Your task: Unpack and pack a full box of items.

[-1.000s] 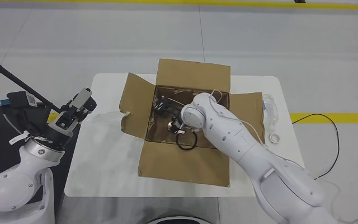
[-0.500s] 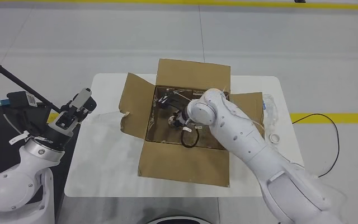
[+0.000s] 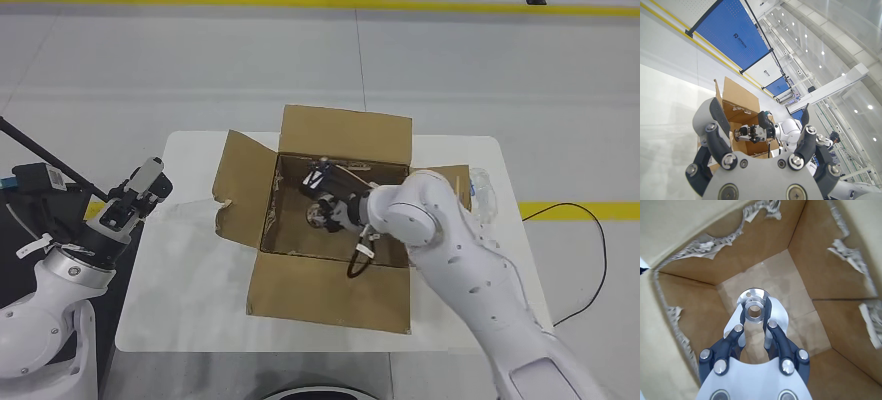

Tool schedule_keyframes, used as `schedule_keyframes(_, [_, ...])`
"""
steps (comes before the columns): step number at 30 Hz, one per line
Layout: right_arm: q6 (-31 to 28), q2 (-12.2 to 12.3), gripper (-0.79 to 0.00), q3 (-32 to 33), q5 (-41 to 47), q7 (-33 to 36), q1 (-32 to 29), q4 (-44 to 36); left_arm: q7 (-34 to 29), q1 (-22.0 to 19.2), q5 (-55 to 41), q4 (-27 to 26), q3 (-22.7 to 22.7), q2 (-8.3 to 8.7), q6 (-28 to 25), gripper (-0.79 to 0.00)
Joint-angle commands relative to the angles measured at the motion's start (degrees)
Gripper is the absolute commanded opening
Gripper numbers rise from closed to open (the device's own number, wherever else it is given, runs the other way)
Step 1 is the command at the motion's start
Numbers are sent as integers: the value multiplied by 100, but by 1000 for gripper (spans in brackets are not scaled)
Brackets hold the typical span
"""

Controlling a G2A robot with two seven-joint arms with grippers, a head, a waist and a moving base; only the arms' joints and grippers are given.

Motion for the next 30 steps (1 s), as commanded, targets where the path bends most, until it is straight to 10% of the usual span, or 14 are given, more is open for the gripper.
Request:
schedule_keyframes(1, [34,103,-785,375,-70,27,-314,-546,0,0,0,0,0,0,0,0])
schedule_keyframes(16, [1173,587,-785,3344,-630,219,-2345,-3550,0,0,0,0,0,0,0,0])
schedule_keyframes(30, [2179,751,-785,4741,-901,668,-2640,-2400,0,0,0,0,0,0,0,0])
